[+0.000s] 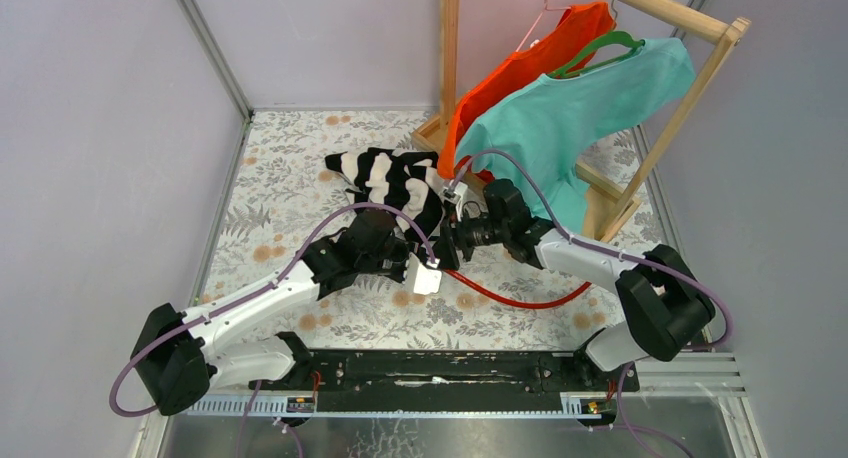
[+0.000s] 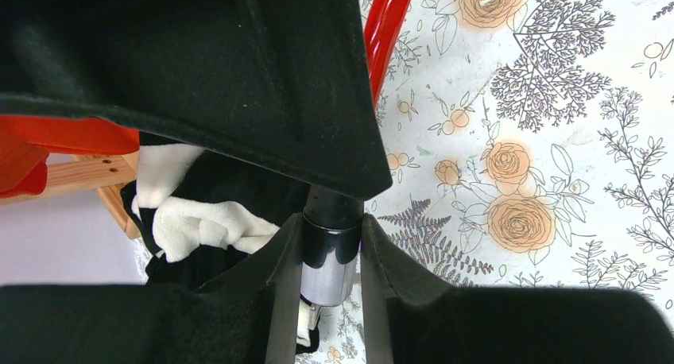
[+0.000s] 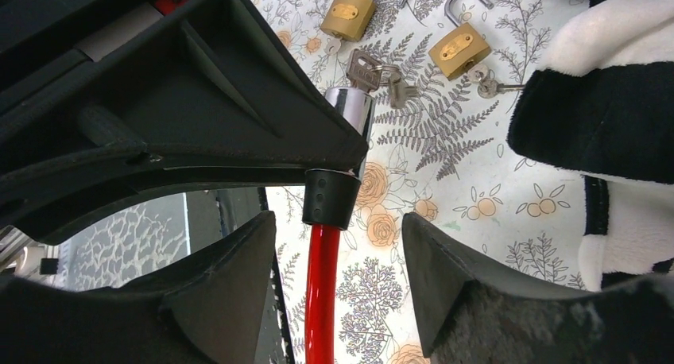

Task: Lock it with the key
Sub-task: Pick up the lock from the center of the board.

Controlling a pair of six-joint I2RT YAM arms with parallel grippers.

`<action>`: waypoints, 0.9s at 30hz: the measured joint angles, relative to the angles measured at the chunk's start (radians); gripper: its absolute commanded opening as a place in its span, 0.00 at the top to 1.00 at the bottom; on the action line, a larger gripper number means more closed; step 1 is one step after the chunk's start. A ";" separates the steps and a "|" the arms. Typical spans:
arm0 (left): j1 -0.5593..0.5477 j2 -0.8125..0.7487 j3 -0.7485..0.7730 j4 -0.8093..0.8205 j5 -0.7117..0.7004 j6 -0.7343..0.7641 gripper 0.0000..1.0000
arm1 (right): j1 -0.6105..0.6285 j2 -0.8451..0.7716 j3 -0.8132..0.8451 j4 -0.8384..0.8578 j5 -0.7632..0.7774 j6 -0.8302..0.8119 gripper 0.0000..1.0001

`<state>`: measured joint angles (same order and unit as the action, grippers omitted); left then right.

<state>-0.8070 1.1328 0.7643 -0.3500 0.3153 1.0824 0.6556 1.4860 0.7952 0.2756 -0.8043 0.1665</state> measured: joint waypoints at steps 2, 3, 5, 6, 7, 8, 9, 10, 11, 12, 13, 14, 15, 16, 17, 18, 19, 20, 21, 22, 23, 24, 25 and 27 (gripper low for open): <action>0.000 0.000 0.000 0.000 0.000 0.000 0.93 | 0.005 0.004 0.000 0.000 -0.001 0.000 0.39; 0.000 0.000 0.000 0.000 0.000 0.000 0.93 | 0.009 0.006 0.000 0.000 -0.001 0.002 0.41; 0.000 0.000 0.000 0.000 0.000 0.000 0.92 | 0.015 0.013 0.003 0.000 -0.002 0.003 0.44; 0.000 0.000 0.000 0.000 0.000 0.000 0.92 | 0.017 0.018 0.006 0.000 -0.002 0.004 0.46; 0.000 0.000 0.000 0.001 0.000 0.000 0.92 | 0.018 0.023 0.009 -0.001 -0.002 0.006 0.49; 0.000 0.000 0.000 0.001 0.000 0.000 0.92 | 0.019 0.028 0.011 -0.001 -0.002 0.007 0.52; 0.000 0.000 0.000 0.001 0.000 0.000 0.91 | 0.019 0.032 0.014 -0.002 -0.002 0.008 0.55; 0.000 0.000 0.000 0.001 0.000 0.000 0.91 | 0.019 0.036 0.019 -0.003 -0.002 0.011 0.60; 0.000 0.000 0.000 0.002 0.000 0.000 0.90 | 0.019 0.037 0.021 -0.003 -0.002 0.010 0.64; 0.000 0.000 0.000 0.003 0.000 0.000 0.89 | 0.019 0.037 0.024 -0.006 -0.003 0.011 0.70; 0.000 0.000 0.000 0.006 -0.001 0.000 0.87 | 0.019 0.037 0.028 -0.010 -0.009 0.011 0.77; 0.000 0.000 0.000 0.007 -0.001 0.000 0.85 | 0.021 0.037 0.034 -0.014 -0.008 0.006 0.83; 0.002 0.000 0.000 0.008 -0.001 -0.002 0.84 | 0.021 0.037 0.038 -0.021 -0.004 0.003 0.87; 0.003 0.000 0.000 0.010 -0.002 -0.005 0.80 | 0.020 0.037 0.040 -0.027 0.000 0.000 0.92; 0.003 0.000 0.000 0.010 -0.002 -0.009 0.77 | 0.020 0.037 0.042 -0.037 0.002 -0.005 0.96; 0.004 0.000 0.000 0.010 0.000 -0.014 0.73 | 0.020 0.035 0.045 -0.047 0.003 -0.013 1.00; 0.008 0.000 0.000 0.010 0.003 -0.020 0.67 | 0.021 0.033 0.050 -0.061 0.005 -0.022 1.00; 0.012 0.000 0.000 0.013 0.006 -0.026 0.61 | 0.021 0.028 0.058 -0.081 0.011 -0.036 1.00; 0.017 -0.002 0.000 0.018 0.012 -0.034 0.52 | 0.021 0.022 0.063 -0.098 0.018 -0.049 1.00; 0.024 -0.004 0.001 0.024 0.023 -0.046 0.42 | 0.021 0.014 0.072 -0.120 0.025 -0.064 1.00; 0.031 -0.007 0.005 0.028 0.033 -0.058 0.31 | 0.022 0.005 0.081 -0.140 0.035 -0.080 1.00; 0.042 -0.012 0.010 0.032 0.047 -0.073 0.24 | 0.023 -0.007 0.090 -0.163 0.047 -0.100 1.00; 0.060 -0.018 0.021 0.035 0.063 -0.104 0.18 | 0.023 -0.021 0.096 -0.178 0.060 -0.117 1.00; 0.092 -0.027 0.039 0.042 0.080 -0.140 0.11 | 0.023 -0.057 0.105 -0.200 0.084 -0.151 1.00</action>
<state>-0.7147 1.1053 0.8032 -0.3084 0.3950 0.9428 0.6781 1.4292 0.9005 0.0757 -0.7208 0.0154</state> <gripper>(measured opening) 0.782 0.135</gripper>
